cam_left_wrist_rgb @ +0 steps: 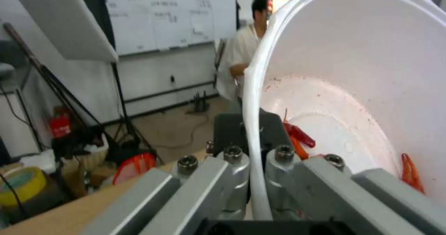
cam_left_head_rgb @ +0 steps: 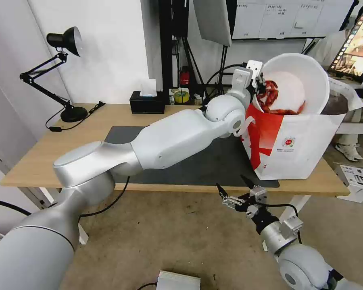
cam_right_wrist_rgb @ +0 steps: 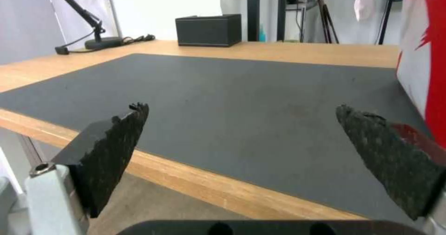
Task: Pick up the trash from the table and place it into the takeout bag.
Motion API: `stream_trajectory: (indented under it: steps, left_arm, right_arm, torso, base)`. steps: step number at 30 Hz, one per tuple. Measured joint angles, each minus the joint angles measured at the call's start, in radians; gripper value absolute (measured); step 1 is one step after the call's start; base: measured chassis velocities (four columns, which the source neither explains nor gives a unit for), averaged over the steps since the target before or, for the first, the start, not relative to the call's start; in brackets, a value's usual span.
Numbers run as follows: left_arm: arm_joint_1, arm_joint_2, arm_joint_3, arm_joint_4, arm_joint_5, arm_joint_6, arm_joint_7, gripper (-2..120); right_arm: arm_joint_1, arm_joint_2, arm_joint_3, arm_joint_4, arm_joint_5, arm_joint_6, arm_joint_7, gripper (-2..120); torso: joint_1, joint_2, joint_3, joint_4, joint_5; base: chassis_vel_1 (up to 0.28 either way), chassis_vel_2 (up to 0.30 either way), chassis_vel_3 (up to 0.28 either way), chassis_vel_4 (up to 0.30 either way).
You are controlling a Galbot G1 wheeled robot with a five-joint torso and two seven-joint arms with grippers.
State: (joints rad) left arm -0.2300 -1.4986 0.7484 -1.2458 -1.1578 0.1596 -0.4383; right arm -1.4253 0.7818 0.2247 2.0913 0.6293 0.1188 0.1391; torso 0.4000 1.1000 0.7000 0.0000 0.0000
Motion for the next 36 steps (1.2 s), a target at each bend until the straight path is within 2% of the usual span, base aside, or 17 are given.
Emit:
stream_trajectory:
  steps: [5,8,10,12,14,16,18,20,22,24,25,28,30,32,34,36]
  left_arm:
    - [0.004,0.025,0.002,-0.029,-0.041,0.02,0.011,0]
    - [0.016,0.047,-0.008,-0.063,-0.106,0.026,0.015,15]
    - [0.017,0.049,-0.009,-0.066,-0.11,0.026,0.016,17]
    - [0.019,0.059,-0.007,-0.076,-0.115,0.028,0.023,30]
    - [0.019,0.06,-0.006,-0.078,-0.115,0.029,0.024,32]
    - [0.019,0.059,-0.006,-0.082,-0.116,0.03,0.024,43]
    - [0.019,0.058,-0.006,-0.082,-0.116,0.03,0.024,47]
    - [0.019,0.06,-0.006,-0.083,-0.116,0.03,0.024,59]
    - [0.019,0.063,-0.006,-0.085,-0.115,0.03,0.024,60]
    - [0.023,0.083,-0.006,-0.092,-0.098,0.027,0.024,74]
    - [0.023,0.083,-0.006,-0.092,-0.098,0.027,0.024,74]
    - [0.04,0.131,-0.003,-0.117,-0.052,-0.018,0.027,88]
    - [0.044,0.139,-0.003,-0.122,-0.045,-0.026,0.028,90]
    - [0.071,0.188,-0.015,-0.153,-0.001,-0.073,0.039,99]
    - [0.078,0.203,-0.02,-0.163,0.01,-0.082,0.039,99]
    - [0.117,0.281,-0.048,-0.221,0.051,-0.113,0.047,100]
  right_arm:
    - [0.0,0.0,0.0,0.0,0.0,0.0,0.0,100]
    - [0.0,0.0,0.0,0.0,0.0,0.0,0.0,100]
    - [0.0,0.0,0.0,0.0,0.0,0.0,0.0,100]
    - [0.0,0.0,0.0,0.0,0.0,0.0,0.0,100]
    - [0.0,0.0,0.0,0.0,0.0,0.0,0.0,100]
    - [0.0,0.0,0.0,0.0,0.0,0.0,0.0,100]
    - [0.0,0.0,0.0,0.0,0.0,0.0,0.0,100]
    - [0.0,0.0,0.0,0.0,0.0,0.0,0.0,100]
    - [0.0,0.0,0.0,0.0,0.0,0.0,0.0,100]
    - [0.0,0.0,0.0,0.0,0.0,0.0,0.0,100]
    - [0.0,0.0,0.0,0.0,0.0,0.0,0.0,100]
    - [0.0,0.0,0.0,0.0,0.0,0.0,0.0,100]
    - [0.0,0.0,0.0,0.0,0.0,0.0,0.0,100]
    - [0.0,0.0,0.0,0.0,0.0,0.0,0.0,100]
    - [0.0,0.0,0.0,0.0,0.0,0.0,0.0,100]
    - [0.0,0.0,0.0,0.0,0.0,0.0,0.0,100]
  torso:
    - [0.0,0.0,0.0,0.0,0.0]
    - [0.0,0.0,0.0,0.0,-0.0001]
    - [0.0,0.0,0.0,0.0,-0.0001]
    - [0.0,0.0,0.0,0.0001,-0.0001]
    - [0.0,0.0,0.0,0.0002,-0.0001]
    - [0.0,0.0,0.0,0.0,-0.0001]
    - [0.0,0.0,0.0,0.0,0.0]
    - [0.0,0.0,0.0,-0.0001,0.0]
    - [0.0,0.0,0.0,-0.0001,-0.0001]
    - [0.0,0.0,0.0,-0.0001,-0.0001]
    - [0.0,0.0,0.0,-0.0001,-0.0001]
    - [0.0,0.0,0.0,0.0,-0.0001]
    - [0.0,0.0,0.0,0.0001,-0.0001]
    - [0.0,0.0,0.0,-0.0003,-0.0002]
    - [0.0,0.0,0.0,-0.0002,-0.0002]
    - [0.0,0.0,0.0,-0.0002,-0.0002]
  base:
    - [0.0,0.0,0.0,0.0]
    - [0.0,0.0,0.0,0.0]
    - [0.0,0.0,0.0,0.0]
    - [0.0,0.0,0.0,0.0]
    - [0.0,0.0,0.0,0.0]
    - [0.0,0.0,0.0,0.0]
    - [0.0,0.0,0.0,0.0]
    - [0.0,0.0,0.0,0.0]
    - [0.0,0.0,0.0,0.0]
    - [0.0,0.0,0.0,0.0]
    - [0.0,0.0,0.0,0.0]
    - [0.0,0.0,0.0,0.0]
    - [0.0,0.0,0.0,0.0]
    - [0.0,0.0,0.0,0.0]
    - [0.0,0.0,0.0,0.0]
    - [0.0,0.0,0.0,0.0]
